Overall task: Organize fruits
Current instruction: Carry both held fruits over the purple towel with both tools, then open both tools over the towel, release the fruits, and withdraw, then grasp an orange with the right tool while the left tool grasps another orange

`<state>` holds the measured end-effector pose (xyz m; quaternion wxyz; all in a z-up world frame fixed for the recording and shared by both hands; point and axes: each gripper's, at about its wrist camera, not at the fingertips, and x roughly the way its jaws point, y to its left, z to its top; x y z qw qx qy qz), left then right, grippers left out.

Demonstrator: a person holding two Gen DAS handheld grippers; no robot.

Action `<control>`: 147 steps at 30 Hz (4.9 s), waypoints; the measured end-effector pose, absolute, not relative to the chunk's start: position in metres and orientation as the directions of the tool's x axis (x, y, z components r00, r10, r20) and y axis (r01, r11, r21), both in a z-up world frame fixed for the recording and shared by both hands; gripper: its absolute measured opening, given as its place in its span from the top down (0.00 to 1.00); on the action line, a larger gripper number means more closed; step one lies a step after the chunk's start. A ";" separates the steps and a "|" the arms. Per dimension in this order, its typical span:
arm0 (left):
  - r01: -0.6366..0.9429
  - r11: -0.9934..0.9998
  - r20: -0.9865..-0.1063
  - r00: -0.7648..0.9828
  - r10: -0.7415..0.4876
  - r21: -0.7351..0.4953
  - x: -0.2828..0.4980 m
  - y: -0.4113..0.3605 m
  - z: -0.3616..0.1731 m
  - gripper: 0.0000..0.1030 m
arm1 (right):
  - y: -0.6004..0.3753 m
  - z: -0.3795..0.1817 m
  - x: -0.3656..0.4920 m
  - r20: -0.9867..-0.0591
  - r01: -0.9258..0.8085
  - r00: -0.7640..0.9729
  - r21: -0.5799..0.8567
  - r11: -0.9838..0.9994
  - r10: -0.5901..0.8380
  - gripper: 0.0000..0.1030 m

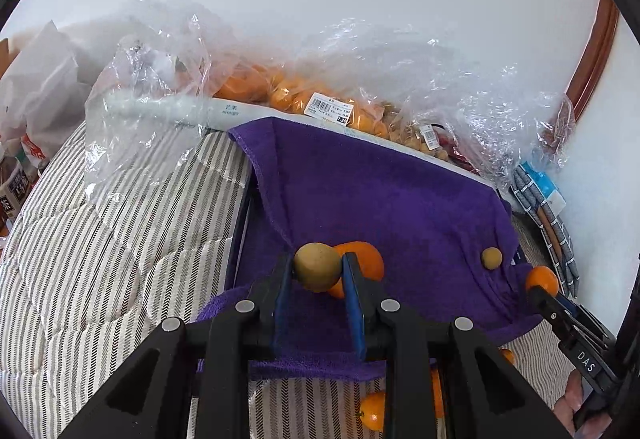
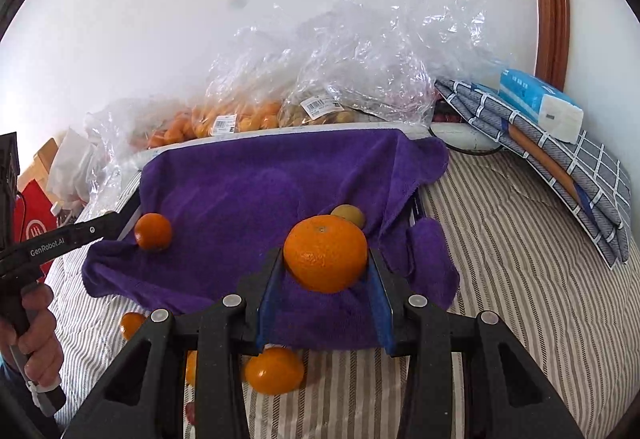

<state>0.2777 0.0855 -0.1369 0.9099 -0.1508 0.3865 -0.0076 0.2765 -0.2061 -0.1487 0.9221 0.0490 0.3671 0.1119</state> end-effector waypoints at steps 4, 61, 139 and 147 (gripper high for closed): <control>-0.102 0.958 -0.712 0.691 -0.125 -0.268 0.282 0.085 -0.144 0.76 | -0.206 -0.158 0.286 -0.677 -0.158 0.697 0.176 0.972 0.236 0.61; -0.050 0.967 -0.660 0.739 -0.132 -0.249 0.229 0.077 -0.135 0.45 | -0.210 -0.140 0.223 -0.653 -0.144 0.731 0.137 0.980 0.199 0.47; 0.014 0.961 -0.711 0.670 -0.215 -0.277 0.210 0.037 -0.170 0.64 | -0.228 -0.188 0.190 -0.711 -0.141 0.660 0.197 0.970 0.241 0.64; 0.003 0.959 -0.681 0.704 -0.203 -0.284 0.205 0.042 -0.166 0.64 | -0.230 -0.186 0.188 -0.703 -0.133 0.671 0.198 0.971 0.235 0.64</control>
